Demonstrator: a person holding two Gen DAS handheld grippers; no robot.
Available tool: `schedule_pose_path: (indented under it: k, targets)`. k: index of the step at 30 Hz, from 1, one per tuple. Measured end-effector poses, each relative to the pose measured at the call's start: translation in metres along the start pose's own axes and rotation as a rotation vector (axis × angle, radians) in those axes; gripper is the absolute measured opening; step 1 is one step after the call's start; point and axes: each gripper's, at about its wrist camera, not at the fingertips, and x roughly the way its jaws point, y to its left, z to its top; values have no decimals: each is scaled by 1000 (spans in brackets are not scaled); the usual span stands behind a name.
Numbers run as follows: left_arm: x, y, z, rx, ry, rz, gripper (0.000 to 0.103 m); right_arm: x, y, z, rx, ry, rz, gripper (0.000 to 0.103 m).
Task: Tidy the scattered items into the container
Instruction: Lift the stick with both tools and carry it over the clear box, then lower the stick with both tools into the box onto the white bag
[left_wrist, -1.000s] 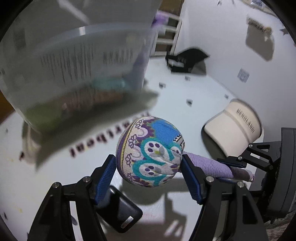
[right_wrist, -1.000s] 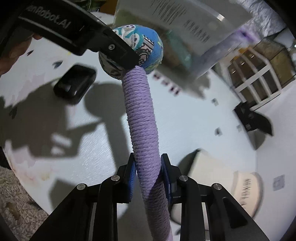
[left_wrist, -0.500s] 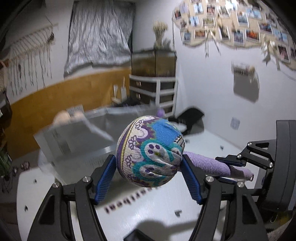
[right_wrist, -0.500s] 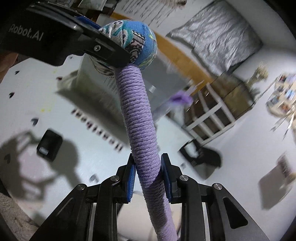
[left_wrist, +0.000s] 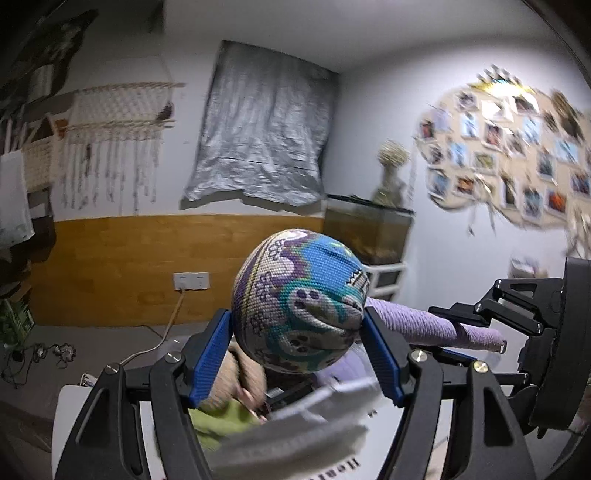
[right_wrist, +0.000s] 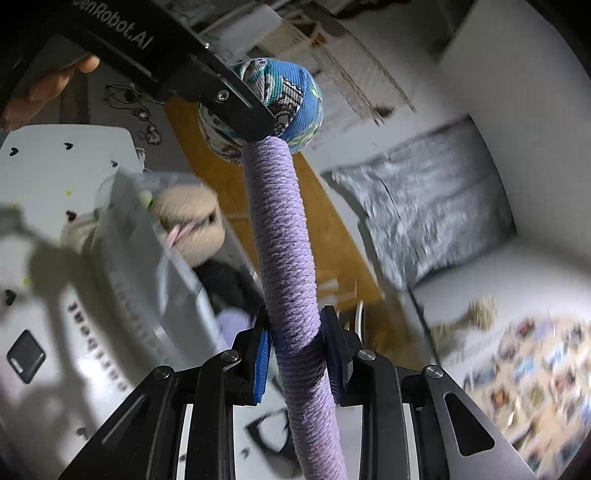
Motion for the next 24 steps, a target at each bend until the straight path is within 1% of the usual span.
schedule_pose_path:
  k: [2, 5, 9, 11, 12, 14, 18, 20, 24]
  targets:
    - [4, 20, 12, -42, 19, 23, 70, 14, -8, 16, -45, -27, 16, 27]
    - [15, 43, 11, -114, 72, 63, 70, 36, -10, 31, -120, -59, 46, 27]
    - [31, 64, -5, -205, 145, 139, 70, 75, 0, 43, -206, -81, 159, 27]
    - [40, 72, -19, -253, 193, 182, 70, 93, 5, 44, -228, -80, 226, 27]
    - [44, 73, -25, -271, 215, 199, 70, 106, 9, 45, -237, -73, 277, 27]
    - [52, 77, -39, -304, 258, 226, 70, 119, 17, 44, -255, -71, 325, 27]
    - [61, 80, -63, -357, 330, 251, 70, 139, 35, 36, -305, -73, 422, 27]
    - [64, 83, -74, -389, 370, 250, 69, 145, 43, 31, -321, -69, 473, 27]
    - [66, 88, -87, -436, 431, 240, 68, 156, 46, 25, -302, -30, 641, 27]
